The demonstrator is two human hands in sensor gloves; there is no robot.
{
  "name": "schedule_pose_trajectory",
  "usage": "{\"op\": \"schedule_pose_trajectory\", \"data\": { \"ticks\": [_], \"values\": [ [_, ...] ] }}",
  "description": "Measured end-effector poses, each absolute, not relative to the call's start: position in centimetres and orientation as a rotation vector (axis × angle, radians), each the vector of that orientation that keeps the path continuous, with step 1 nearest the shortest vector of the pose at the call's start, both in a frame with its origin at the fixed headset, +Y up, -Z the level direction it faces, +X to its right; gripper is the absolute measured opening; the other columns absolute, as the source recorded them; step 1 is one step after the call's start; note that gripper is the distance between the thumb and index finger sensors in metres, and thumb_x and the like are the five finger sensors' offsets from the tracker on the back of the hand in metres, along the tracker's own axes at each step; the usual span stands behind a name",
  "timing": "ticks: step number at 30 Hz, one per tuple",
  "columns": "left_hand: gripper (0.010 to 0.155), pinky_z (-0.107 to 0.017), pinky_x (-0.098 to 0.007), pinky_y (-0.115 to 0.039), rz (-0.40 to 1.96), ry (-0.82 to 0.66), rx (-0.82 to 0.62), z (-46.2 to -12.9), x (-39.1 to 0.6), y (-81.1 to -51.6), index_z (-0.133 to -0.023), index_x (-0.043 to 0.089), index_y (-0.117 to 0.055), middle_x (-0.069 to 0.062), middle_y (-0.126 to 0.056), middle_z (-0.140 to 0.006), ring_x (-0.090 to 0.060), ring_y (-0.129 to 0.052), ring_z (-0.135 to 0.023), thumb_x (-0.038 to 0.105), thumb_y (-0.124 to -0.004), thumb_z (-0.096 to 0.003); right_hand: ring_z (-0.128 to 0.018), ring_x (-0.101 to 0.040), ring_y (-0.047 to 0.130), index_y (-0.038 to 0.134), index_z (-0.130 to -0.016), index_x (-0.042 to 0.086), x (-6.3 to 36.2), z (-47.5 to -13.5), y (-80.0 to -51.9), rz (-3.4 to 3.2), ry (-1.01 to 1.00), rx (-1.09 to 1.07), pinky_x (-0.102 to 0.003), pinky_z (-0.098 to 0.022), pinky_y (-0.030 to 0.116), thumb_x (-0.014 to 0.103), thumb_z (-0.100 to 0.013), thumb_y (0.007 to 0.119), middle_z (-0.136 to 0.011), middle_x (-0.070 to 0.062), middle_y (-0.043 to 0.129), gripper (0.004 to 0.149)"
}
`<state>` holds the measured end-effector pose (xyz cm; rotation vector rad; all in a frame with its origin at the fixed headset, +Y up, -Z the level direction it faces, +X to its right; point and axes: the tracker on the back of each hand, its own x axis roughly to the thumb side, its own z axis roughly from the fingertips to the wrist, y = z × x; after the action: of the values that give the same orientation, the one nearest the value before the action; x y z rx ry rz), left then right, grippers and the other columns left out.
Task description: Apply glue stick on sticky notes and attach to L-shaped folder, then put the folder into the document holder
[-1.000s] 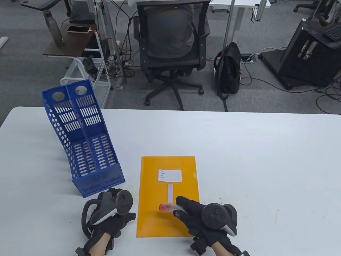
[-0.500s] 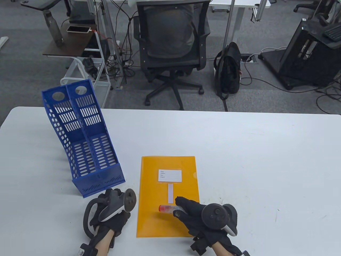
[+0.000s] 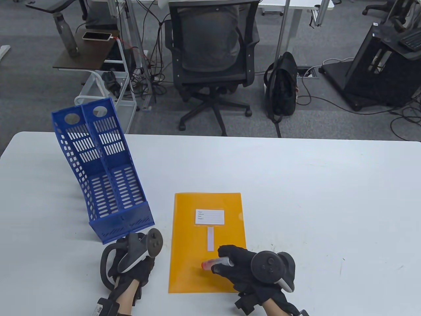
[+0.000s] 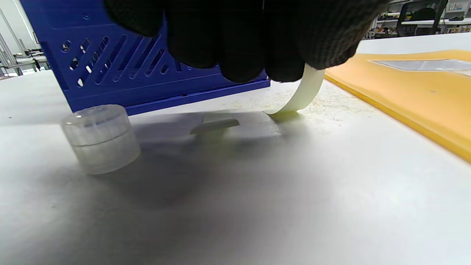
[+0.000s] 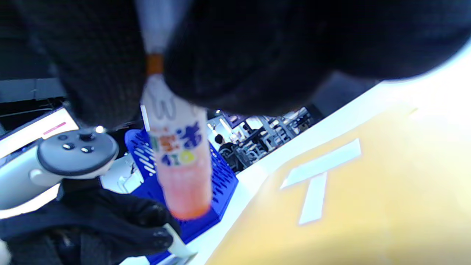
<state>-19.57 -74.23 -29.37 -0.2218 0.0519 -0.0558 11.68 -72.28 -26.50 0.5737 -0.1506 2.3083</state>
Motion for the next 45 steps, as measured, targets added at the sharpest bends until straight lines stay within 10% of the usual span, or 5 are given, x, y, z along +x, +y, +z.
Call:
{"op": "schedule_pose_trajectory", "data": {
  "ticks": [13,24,45],
  "values": [
    [0.038,-0.072,-0.059,-0.060,0.047,0.011,-0.113,-28.2,-18.2,-71.3,-0.084,0.027,-0.083,-0.001,-0.086,-0.091,-0.029,-0.077,-0.094,0.041,-0.078,-0.0492,-0.026,-0.028,0.106,0.086,-0.074,-0.001,13.6,-27.1,-72.9,2.218,-0.182,0.305,-0.046,-0.019,0.089,0.053,-0.046,0.077,-0.050,-0.018,0.101,0.062],
    [0.038,-0.076,-0.063,-0.049,0.383,-0.395,-0.499,-28.6,-9.6,-74.0,-0.086,0.032,-0.082,-0.006,-0.074,-0.104,-0.033,-0.063,-0.105,0.043,-0.078,-0.0507,-0.037,-0.031,0.105,0.077,-0.087,0.000,14.7,-27.4,-72.5,2.441,-0.306,0.250,-0.049,-0.027,0.088,0.042,-0.045,0.084,-0.066,-0.026,0.095,0.059],
    [0.039,-0.076,-0.061,-0.049,0.253,-0.256,-0.391,-28.5,-9.0,-77.3,-0.088,0.029,-0.079,-0.002,-0.064,-0.108,-0.031,-0.055,-0.107,0.043,-0.076,-0.0520,-0.030,-0.026,0.105,0.084,-0.081,0.005,8.5,-25.5,-73.6,2.655,-0.255,0.667,-0.046,-0.023,0.088,0.049,-0.043,0.085,-0.058,-0.020,0.100,0.058]
  ]
}}
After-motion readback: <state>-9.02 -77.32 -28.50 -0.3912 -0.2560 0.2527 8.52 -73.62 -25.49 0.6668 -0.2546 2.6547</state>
